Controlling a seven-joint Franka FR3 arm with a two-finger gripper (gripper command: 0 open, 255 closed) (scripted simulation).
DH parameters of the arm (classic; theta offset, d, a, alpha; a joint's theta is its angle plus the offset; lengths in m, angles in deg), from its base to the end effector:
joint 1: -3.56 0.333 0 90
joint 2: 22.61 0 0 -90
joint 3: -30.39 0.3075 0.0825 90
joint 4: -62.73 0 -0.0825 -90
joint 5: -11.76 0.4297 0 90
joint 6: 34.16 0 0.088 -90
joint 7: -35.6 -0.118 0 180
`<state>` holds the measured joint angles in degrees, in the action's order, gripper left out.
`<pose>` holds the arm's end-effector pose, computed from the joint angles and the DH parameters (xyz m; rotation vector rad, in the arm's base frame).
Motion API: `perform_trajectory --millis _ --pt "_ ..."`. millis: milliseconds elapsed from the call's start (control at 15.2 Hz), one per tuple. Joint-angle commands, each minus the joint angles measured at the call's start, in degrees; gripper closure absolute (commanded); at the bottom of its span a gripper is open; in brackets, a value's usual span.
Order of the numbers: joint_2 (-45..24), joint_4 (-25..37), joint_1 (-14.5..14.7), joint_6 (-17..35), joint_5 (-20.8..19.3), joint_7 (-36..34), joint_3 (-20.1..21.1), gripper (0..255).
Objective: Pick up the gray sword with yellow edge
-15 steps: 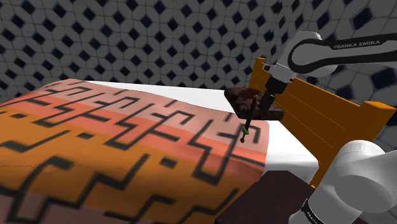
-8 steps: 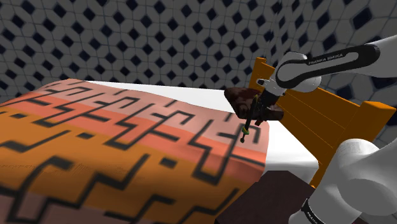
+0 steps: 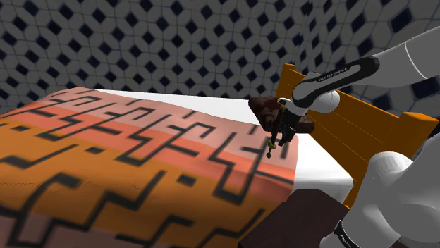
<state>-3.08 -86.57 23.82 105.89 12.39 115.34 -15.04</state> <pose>0.4294 -0.1761 0.2946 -2.6837 -1.4039 -0.3725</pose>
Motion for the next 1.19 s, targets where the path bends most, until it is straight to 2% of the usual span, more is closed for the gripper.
perform_trajectory --millis 0,132,264,330,924,1122 --pt "-1.55 -0.40 1.08 1.75 1.34 1.54 -1.25 0" --pt "-3.51 -1.05 2.60 3.99 3.36 3.45 -2.79 0" --pt "-3.51 -1.05 2.60 3.99 3.36 3.45 -2.78 0" --pt "-3.41 -1.10 2.51 3.96 3.26 3.40 -2.74 255" --pt "-3.51 -1.05 2.59 3.99 3.36 3.45 -2.78 255" --pt "-1.24 -0.29 0.88 1.38 1.03 1.25 -1.04 255"
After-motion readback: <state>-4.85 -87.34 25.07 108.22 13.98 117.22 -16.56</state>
